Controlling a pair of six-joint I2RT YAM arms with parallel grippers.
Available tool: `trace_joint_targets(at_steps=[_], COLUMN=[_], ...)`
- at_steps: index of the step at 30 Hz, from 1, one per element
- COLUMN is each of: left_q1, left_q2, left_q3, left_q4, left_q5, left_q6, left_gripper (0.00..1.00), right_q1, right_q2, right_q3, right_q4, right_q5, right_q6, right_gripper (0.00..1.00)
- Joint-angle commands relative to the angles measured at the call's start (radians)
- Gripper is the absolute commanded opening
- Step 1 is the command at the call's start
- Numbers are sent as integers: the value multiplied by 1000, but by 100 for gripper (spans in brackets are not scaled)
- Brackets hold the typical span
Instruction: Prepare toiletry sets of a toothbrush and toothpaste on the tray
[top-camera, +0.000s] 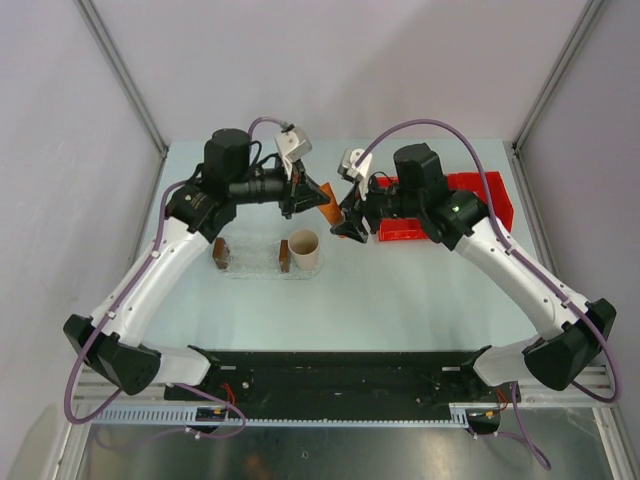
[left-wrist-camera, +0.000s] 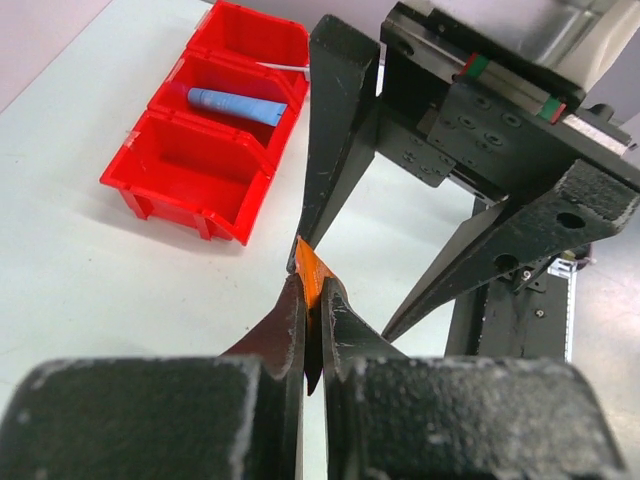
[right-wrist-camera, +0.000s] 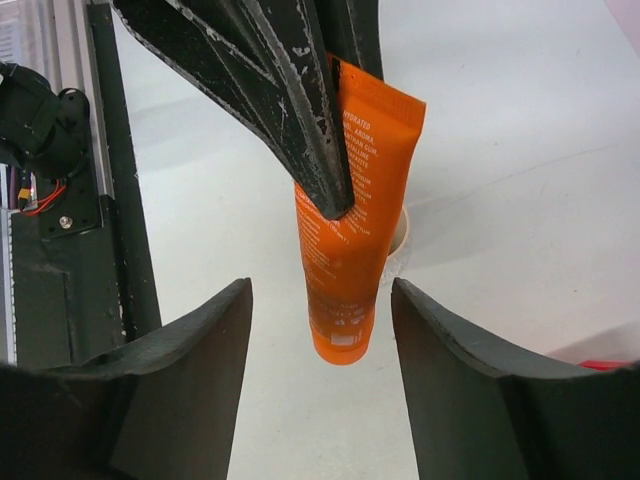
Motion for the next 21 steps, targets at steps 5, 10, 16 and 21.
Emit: trace_joint_targets(at_steps=[5,10,16,21], left_q1=[20,44,136,205], left_q2=[-73,-122,-191,-240], left_q3=[6,-32,-98,-167], left_q4=[-47,-139,-191,-198], left_q5=[-106,-274,-402,-468], left_q6=[145,253,299,317], left_gripper=[0,0,0,0], right_q1=[3,-20,-50,-70], right_q2=[-52,-66,-72,-83], right_q3=[1,-2,-4,-19], right_q4=[29,29,6,-11], right_q5=[33,59,56,65], right_q6=[2,-4,-15,-20], right_gripper=[68,68,68,68])
